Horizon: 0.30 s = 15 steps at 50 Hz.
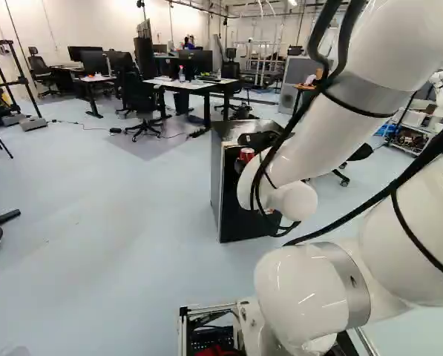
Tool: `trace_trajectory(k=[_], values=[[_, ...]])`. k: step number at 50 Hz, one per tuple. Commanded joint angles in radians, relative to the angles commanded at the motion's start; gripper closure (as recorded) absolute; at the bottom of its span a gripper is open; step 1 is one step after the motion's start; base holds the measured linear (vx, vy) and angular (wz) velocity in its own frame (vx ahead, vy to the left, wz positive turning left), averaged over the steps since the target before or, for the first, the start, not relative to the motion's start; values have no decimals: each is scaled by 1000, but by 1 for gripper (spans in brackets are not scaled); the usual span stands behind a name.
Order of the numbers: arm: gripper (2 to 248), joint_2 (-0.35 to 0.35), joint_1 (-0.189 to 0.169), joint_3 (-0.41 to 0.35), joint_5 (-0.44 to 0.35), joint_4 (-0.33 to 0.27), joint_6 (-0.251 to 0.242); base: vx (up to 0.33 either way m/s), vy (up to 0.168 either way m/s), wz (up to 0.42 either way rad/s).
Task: Grab a drink from the fridge
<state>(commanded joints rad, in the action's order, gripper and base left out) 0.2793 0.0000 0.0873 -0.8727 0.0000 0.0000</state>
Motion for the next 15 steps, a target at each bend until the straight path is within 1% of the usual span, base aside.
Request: trace_trajectory(k=[15], values=[[152, 0, 0, 0, 0, 0, 0, 0, 0, 0]])
